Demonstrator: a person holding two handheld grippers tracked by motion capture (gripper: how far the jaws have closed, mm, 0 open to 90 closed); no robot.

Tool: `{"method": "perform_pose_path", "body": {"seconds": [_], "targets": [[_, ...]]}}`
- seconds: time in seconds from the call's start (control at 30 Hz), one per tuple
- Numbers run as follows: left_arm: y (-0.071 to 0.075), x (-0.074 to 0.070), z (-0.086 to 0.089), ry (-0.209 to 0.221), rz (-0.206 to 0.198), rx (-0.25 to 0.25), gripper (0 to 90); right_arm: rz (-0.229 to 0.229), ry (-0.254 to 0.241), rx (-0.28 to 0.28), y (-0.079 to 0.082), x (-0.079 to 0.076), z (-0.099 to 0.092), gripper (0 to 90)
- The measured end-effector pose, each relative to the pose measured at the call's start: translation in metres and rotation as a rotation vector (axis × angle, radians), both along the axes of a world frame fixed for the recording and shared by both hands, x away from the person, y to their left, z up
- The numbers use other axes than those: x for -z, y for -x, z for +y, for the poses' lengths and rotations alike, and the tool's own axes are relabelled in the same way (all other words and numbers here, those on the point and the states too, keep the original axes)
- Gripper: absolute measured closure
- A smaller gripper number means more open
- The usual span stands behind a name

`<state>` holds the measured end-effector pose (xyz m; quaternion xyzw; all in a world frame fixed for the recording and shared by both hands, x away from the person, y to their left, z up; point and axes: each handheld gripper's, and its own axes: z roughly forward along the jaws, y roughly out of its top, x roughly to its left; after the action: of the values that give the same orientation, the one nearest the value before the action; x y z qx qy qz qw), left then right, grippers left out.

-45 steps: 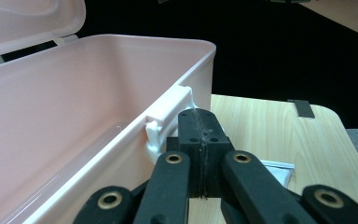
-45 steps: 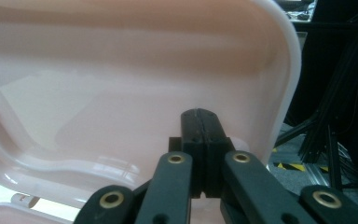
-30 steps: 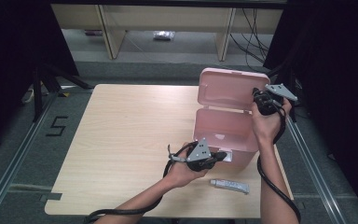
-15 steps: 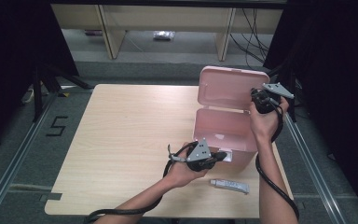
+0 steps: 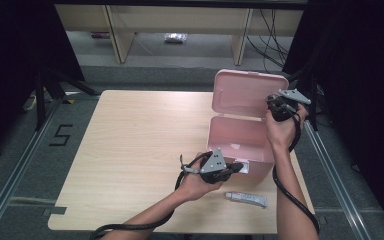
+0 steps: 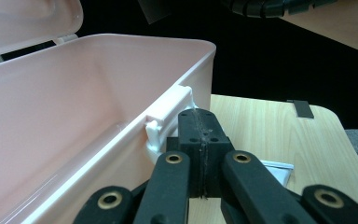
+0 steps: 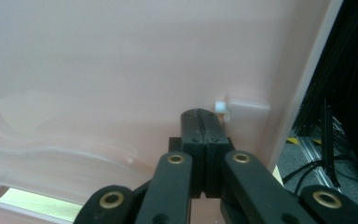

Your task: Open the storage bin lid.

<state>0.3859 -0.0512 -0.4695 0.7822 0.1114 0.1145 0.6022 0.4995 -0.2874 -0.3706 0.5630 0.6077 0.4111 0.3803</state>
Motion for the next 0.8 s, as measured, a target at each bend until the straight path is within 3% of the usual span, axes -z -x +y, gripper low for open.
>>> {"method": "perform_pose_path", "body": {"seconds": [0.17, 0.2, 0.3, 0.53, 0.57, 0.8], "targets": [[0.0, 0.0, 0.0, 0.0, 0.002, 0.0, 89.4, 0.024, -0.018, 0.003, -0.002, 0.002, 0.003, 90.0], [0.0, 0.0, 0.0, 0.001, 0.003, 0.0, 89.4, 0.021, 0.015, -0.006, -0.003, 0.002, 0.001, 90.0], [0.0, 0.0, 0.0, 0.0, 0.002, 0.0, 89.4, 0.04, -0.015, 0.005, -0.004, 0.003, 0.005, 90.0], [0.0, 0.0, 0.0, -0.001, 0.002, 0.001, 89.4, 0.057, 0.02, -0.002, -0.008, 0.006, 0.005, 90.0], [0.0, 0.0, 0.0, -0.001, 0.002, 0.001, 89.4, 0.07, -0.004, 0.014, -0.007, 0.007, 0.007, 90.0], [0.0, 0.0, 0.0, -0.004, 0.003, 0.001, 89.4, 0.096, -0.003, 0.012, -0.011, 0.011, 0.006, 90.0]]}}
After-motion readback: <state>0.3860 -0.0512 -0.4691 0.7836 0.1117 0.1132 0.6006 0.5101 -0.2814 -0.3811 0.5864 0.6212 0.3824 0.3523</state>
